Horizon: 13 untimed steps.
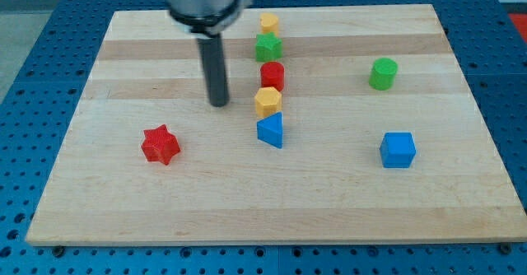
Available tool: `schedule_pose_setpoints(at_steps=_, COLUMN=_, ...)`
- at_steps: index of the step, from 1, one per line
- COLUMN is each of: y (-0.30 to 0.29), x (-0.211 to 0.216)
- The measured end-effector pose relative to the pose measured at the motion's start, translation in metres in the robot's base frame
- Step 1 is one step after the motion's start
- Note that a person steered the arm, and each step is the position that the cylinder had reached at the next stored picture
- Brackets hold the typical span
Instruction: Move the red star towards the blue triangle
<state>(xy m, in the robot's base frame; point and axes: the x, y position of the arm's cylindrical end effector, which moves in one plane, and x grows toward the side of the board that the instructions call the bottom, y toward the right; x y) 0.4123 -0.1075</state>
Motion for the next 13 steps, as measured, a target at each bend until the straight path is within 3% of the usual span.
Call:
schedule_pose_setpoints(at_steps=2, y=-0.111, x=0.0)
schedule_pose_setpoints(at_steps=3, y=-0.116, x=0.046)
schedule_pose_setpoints(at_steps=4, y=-0.114, x=0.061)
schedule_pose_setpoints(at_steps=9, y=0.015, x=0.075)
schedule_pose_setpoints(at_steps=11, y=-0.076, x=0.033)
schedule_pose_setpoints(at_steps=12, y=-0.101, x=0.085)
schedule_pose_setpoints(at_steps=13, y=-0.064, x=0.121)
